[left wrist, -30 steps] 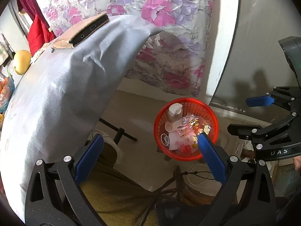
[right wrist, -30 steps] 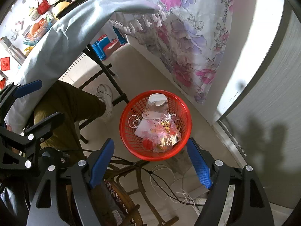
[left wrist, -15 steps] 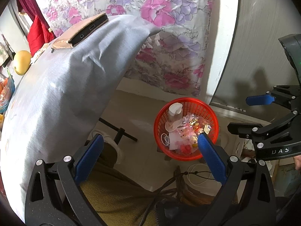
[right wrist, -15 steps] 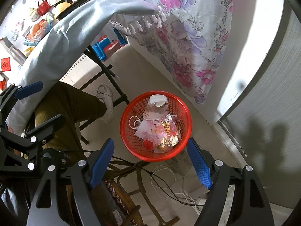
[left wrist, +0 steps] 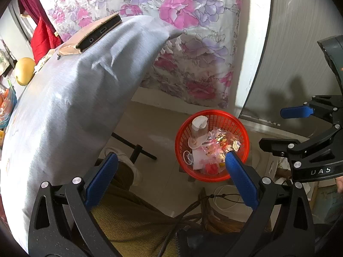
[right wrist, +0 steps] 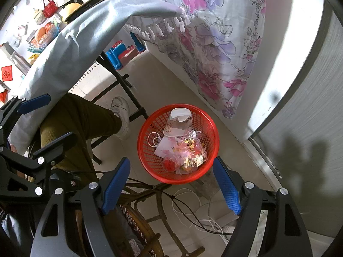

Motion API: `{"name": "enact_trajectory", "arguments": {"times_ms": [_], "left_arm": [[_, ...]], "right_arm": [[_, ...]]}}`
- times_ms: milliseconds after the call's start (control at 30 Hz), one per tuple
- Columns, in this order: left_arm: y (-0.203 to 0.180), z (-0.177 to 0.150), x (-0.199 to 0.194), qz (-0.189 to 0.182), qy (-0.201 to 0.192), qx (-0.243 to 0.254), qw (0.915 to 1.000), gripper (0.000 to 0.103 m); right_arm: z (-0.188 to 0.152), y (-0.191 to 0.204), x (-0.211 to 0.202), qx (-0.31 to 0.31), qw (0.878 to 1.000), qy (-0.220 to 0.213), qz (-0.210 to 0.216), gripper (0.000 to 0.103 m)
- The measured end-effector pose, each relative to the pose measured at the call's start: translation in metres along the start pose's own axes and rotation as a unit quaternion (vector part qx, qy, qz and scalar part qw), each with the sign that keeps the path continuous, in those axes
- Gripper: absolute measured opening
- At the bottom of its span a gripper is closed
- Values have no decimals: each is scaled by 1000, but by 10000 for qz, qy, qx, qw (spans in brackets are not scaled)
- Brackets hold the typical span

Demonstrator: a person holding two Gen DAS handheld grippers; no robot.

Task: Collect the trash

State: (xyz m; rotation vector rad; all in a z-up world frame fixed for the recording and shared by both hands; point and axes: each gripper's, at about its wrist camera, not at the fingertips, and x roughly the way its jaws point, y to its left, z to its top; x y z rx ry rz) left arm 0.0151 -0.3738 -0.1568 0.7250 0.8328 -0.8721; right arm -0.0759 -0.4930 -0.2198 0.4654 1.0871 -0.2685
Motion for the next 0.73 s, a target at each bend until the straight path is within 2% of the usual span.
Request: {"name": "enact_trajectory", "arguments": {"times_ms": [733], "left_arm": [[1,0,3,49,78,-73,9999,96]], "right_arm": [[0,-2,0,-2,10000,-5,6,78]]}}
